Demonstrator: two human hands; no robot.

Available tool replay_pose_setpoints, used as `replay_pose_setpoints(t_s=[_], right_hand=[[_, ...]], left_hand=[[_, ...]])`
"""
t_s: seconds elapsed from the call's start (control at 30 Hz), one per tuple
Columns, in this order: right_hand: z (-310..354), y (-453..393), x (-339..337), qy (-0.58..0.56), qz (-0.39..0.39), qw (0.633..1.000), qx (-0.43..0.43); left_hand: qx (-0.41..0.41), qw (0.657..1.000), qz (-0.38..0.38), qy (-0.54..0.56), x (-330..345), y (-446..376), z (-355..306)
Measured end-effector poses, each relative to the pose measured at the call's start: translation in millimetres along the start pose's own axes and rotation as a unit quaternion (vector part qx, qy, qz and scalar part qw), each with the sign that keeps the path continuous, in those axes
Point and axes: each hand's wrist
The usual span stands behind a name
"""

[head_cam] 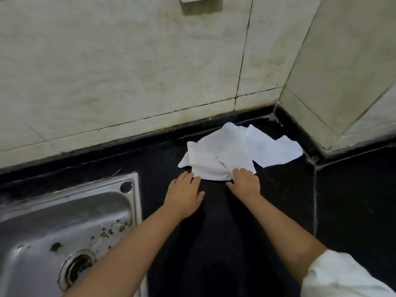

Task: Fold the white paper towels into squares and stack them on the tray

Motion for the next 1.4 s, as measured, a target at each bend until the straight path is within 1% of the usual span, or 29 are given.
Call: replay_pose_setpoints(t_s=[0.07,0.17,0.23,0.3,0.33,0.4,0.47,0.5,0.6,0.7,0.77,0.83,0.93,1.03,1.1,1.17,1.23,1.3,1.33,1.4], right_hand=[[-9.9,-17.1,2.6,-0.026,0.007,1.000,-0.011],[-29.1,-31.0,-8.0,-0.101,0.008,0.994,-0.043],[-40.6,-30.7,-25.7,-0.137,0.013,0.987,-0.089],[-52.7,-25.5,-43.8,-0.160,0.017,0.976,-0.146],[-59.1,-20.9,-52.0,-0.170,0.014,0.971,-0.166],[-72.4,-11.3,-64.6,-0.187,-0.001,0.963,-0.195],[-85.1,-2.4,-73.6,-0.196,-0.034,0.958,-0.206],[-91.3,1.5,-77.8,-0.206,-0.056,0.956,-0.199],[-107.9,16.3,-93.6,-0.243,-0.145,0.946,-0.155],[-124.4,41.0,-114.0,-0.265,-0.241,0.930,-0.086],[-137.2,64.1,-126.4,-0.276,-0.293,0.915,-0.035],[-149.9,94.6,-133.4,-0.262,-0.335,0.905,0.014],[-168.6,156.0,-131.7,-0.237,-0.377,0.891,0.085],[-195.2,227.5,-118.0,-0.202,-0.397,0.879,0.170],[-216.3,277.1,-107.8,-0.177,-0.401,0.868,0.233],[-235.4,328.7,-93.6,-0.163,-0.414,0.843,0.301],[-248.2,382.7,-70.2,-0.150,-0.432,0.814,0.357],[-251.0,434.3,-34.7,-0.126,-0.440,0.798,0.391],[-249.5,458.8,-12.7,-0.109,-0.433,0.799,0.403],[-242.7,500.9,37.5,-0.082,-0.385,0.823,0.410]], left_hand=[[0.014,1.000,-0.021,0.013,-0.1,-25.2,-5.1],[0.043,0.997,-0.043,0.052,1.0,-59.9,-21.0],[0.052,0.995,-0.058,0.065,3.9,-80.9,-34.4],[0.043,0.994,-0.067,0.075,3.9,-101.1,-46.4],[0.058,0.991,-0.088,0.081,2.7,-110.6,-51.6],[0.121,0.977,-0.159,0.077,1.1,-128.1,-59.0],[0.165,0.968,-0.180,0.066,-1.3,-137.5,-57.2],[0.178,0.967,-0.174,0.064,-4.6,-139.2,-56.1],[0.212,0.956,-0.203,0.025,-25.4,-131.4,-55.9],[0.253,0.937,-0.239,0.024,-49.0,-117.3,-65.1],[0.279,0.933,-0.222,0.055,-68.1,-98.2,-85.1],[0.284,0.930,-0.212,0.094,-82.3,-76.1,-110.4],[0.328,0.924,-0.190,0.051,-86.7,-42.8,-147.5],[0.402,0.894,-0.188,0.063,-76.6,-8.9,-184.1],[0.437,0.880,-0.183,0.047,-65.7,14.5,-213.5],[0.474,0.861,-0.178,0.043,-52.4,41.8,-249.7],[0.525,0.833,-0.171,0.045,-35.4,75.9,-285.1],[0.579,0.804,-0.132,0.021,-10.3,107.1,-310.4],[0.598,0.795,-0.105,-0.009,6.1,120.2,-319.4],[0.616,0.781,-0.061,-0.084,40.2,141.5,-328.4]])
Point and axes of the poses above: each hand's wrist, its own y-axis away from the middle knuckle, its own x-axis out of the palm, z = x × y, and after that the axes turned 6 degrees about z, right-handed
